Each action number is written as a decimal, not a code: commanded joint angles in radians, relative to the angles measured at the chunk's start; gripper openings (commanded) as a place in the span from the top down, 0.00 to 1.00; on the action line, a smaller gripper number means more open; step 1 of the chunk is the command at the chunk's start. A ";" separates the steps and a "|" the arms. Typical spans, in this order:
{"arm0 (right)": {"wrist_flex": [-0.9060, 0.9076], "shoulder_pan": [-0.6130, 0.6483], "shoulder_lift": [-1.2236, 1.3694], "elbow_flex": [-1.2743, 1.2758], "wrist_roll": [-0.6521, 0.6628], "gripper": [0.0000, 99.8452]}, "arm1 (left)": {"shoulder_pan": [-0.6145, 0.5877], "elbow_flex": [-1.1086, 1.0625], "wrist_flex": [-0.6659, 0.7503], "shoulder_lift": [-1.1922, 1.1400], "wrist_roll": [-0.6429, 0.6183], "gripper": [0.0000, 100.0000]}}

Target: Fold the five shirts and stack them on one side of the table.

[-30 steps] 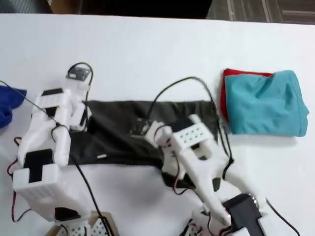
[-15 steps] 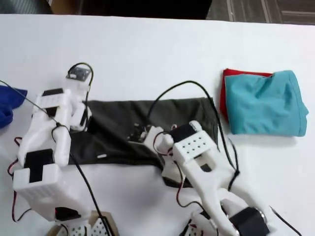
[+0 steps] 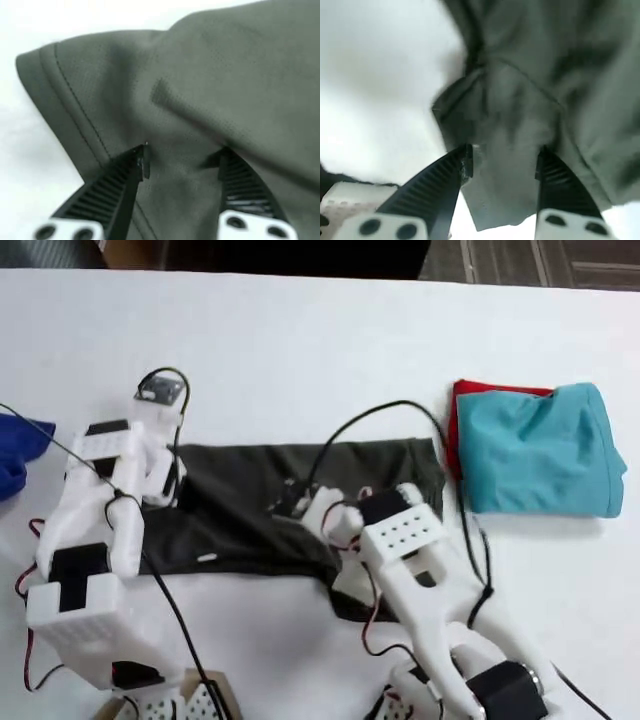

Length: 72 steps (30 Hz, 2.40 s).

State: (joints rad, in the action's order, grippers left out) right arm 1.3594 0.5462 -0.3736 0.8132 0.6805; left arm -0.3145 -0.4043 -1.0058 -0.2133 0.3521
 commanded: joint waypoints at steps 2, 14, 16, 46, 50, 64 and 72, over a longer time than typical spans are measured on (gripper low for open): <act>0.028 0.071 0.016 -0.003 0.006 0.78 | 0.015 0.005 0.029 0.000 -0.003 0.76; 0.156 0.139 0.008 -0.012 0.008 0.78 | 0.015 0.005 0.029 0.000 -0.003 0.76; 0.150 0.168 -0.007 0.009 0.008 0.78 | 0.015 0.005 0.029 0.000 -0.003 0.76; -0.174 0.038 0.294 0.089 0.074 0.95 | 0.015 0.005 0.029 -0.002 -0.003 0.76; -0.134 0.044 0.291 0.087 0.074 0.86 | 0.015 0.005 0.029 -0.002 -0.003 0.76; 0.051 0.085 -0.022 0.086 0.083 0.66 | 0.017 0.004 0.043 -0.002 -0.003 0.76; 0.016 0.084 -0.019 0.063 0.083 0.66 | 0.017 0.002 0.043 -0.002 -0.003 0.76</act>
State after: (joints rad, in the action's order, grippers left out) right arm 1.3978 0.6260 -0.3613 0.9129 0.7572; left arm -0.3145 -0.4043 -0.9966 -0.2133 0.3521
